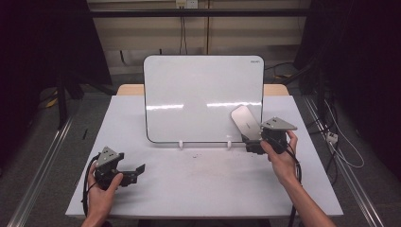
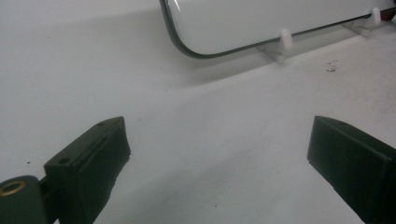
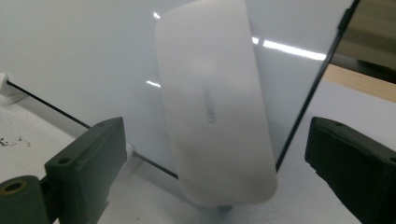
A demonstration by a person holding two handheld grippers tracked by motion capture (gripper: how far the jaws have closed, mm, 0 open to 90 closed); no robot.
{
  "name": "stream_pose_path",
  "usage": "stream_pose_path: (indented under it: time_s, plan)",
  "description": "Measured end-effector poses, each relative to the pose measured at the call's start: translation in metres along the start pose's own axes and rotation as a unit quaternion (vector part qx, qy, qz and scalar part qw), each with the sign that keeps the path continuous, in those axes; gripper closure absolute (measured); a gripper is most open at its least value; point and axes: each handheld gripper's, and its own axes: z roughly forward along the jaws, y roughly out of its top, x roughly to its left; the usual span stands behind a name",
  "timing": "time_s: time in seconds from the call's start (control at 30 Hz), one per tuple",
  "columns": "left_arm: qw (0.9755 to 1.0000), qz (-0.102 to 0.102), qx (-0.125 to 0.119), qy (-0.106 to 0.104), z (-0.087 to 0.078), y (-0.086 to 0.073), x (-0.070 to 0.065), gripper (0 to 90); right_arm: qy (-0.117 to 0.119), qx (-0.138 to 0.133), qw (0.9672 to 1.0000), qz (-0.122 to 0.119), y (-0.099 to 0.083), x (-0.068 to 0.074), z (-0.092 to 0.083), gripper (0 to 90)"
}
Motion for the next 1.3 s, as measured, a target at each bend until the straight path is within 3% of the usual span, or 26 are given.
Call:
stream_pose_path:
  time_s: [0.2, 0.33, 0.63, 0.77, 1.07, 1.3]
  plan:
    - [1.0000, -0.006, 0.000, -0.003, 0.002, 0.001, 0.002, 5.2, -0.010, 0.002, 0.9999, 0.002, -0.009, -0.006, -0.010, 6.2]
    - [0.9999, -0.015, -0.007, -0.003, 0.003, 0.002, 0.004, 5.2, -0.009, -0.005, 0.9996, 0.025, -0.016, -0.012, -0.016, 5.5]
    - [0.9999, -0.012, -0.005, -0.005, 0.004, 0.002, 0.003, 5.3, -0.021, -0.010, 0.9987, 0.045, -0.035, -0.021, -0.034, 5.1]
    - [0.9997, -0.022, -0.006, -0.003, 0.003, 0.002, 0.002, 5.3, -0.025, -0.012, 0.9983, 0.051, -0.043, -0.024, -0.040, 5.2]
    - [0.9999, -0.013, -0.010, -0.003, 0.002, 0.002, 0.000, 5.3, -0.032, -0.009, 0.9977, 0.059, -0.065, -0.025, -0.044, 6.0]
    - [0.9999, -0.006, -0.012, 0.003, 0.001, 0.002, -0.002, 5.3, -0.031, -0.011, 0.9975, 0.062, -0.072, -0.028, -0.053, 6.0]
